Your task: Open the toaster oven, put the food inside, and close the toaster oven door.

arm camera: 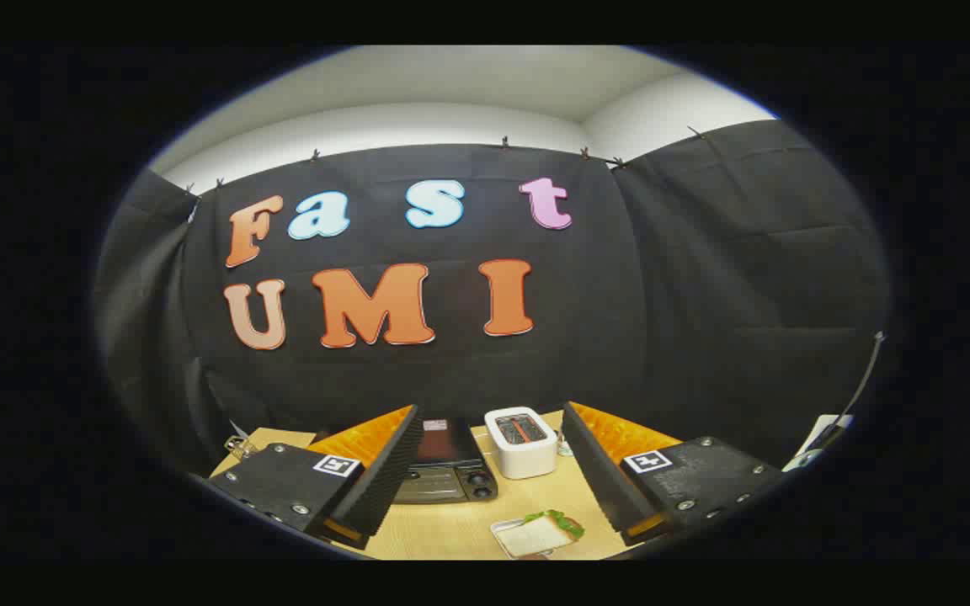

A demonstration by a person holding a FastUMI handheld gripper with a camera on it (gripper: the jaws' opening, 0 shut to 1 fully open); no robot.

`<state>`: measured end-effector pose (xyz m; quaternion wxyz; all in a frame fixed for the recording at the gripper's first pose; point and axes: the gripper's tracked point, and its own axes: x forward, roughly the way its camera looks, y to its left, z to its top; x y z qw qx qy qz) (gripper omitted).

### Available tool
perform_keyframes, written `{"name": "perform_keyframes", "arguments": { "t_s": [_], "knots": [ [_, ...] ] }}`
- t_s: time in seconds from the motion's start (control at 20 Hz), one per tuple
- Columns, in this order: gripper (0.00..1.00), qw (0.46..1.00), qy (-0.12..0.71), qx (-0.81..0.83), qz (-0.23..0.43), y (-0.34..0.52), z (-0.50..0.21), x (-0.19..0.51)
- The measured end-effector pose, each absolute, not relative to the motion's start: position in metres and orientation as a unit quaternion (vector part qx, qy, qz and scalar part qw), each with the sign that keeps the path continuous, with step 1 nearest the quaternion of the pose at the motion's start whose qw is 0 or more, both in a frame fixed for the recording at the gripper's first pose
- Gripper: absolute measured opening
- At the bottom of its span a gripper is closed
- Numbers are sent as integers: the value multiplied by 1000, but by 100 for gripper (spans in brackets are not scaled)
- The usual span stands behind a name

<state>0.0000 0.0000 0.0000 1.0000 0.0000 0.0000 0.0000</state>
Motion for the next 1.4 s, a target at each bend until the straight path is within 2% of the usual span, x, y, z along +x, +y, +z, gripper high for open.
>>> {"name": "perform_keyframes", "arguments": {
  "t_s": [0.7, 1.2, 1.4],
  "knots": [
    [98, 1000, 16, -6, 18, 35, -23, 24],
    [98, 990, 108, -9, 90, 131, -122, 80],
    [98, 985, 137, -43, 99, 157, -162, 106]
  ]
}}
